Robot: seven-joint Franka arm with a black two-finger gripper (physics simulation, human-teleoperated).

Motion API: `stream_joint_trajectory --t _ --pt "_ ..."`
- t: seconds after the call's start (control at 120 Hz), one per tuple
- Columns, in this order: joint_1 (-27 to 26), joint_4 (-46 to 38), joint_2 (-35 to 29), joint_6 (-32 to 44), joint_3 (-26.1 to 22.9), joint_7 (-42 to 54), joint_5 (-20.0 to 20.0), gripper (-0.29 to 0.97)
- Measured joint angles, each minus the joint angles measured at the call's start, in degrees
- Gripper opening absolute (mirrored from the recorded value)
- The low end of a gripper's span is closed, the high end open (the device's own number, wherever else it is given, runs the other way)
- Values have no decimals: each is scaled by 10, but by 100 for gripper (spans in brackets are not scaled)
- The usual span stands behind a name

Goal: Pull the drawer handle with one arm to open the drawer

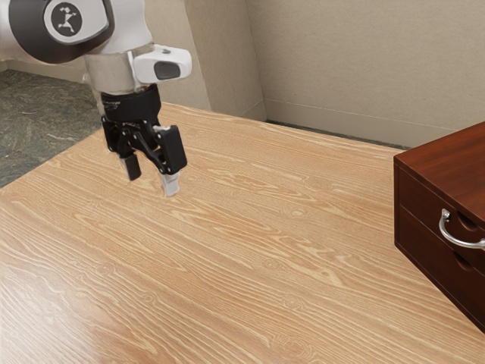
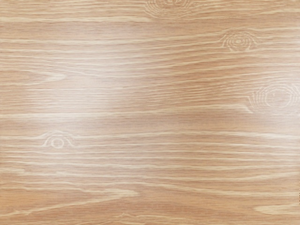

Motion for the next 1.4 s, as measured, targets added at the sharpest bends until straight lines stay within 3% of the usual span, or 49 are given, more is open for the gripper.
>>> stream_joint_trajectory --t 0.35,0.433,0.483,0.583,0.667,0.95,1.167,1.4 --pt "-1 0 20 93 -2 -14 -7 65" --pt "-5 33 75 105 -1 -29 -7 65" --pt "-46 71 117 110 12 -39 -7 65" --pt "-213 142 196 117 125 -63 -8 65" --pt "-263 188 243 121 148 -86 -22 65" --pt "-302 180 235 134 160 -186 -92 65" --pt "-295 189 262 162 153 -340 -132 65" --pt "-290 198 286 194 148 -520 -147 65"
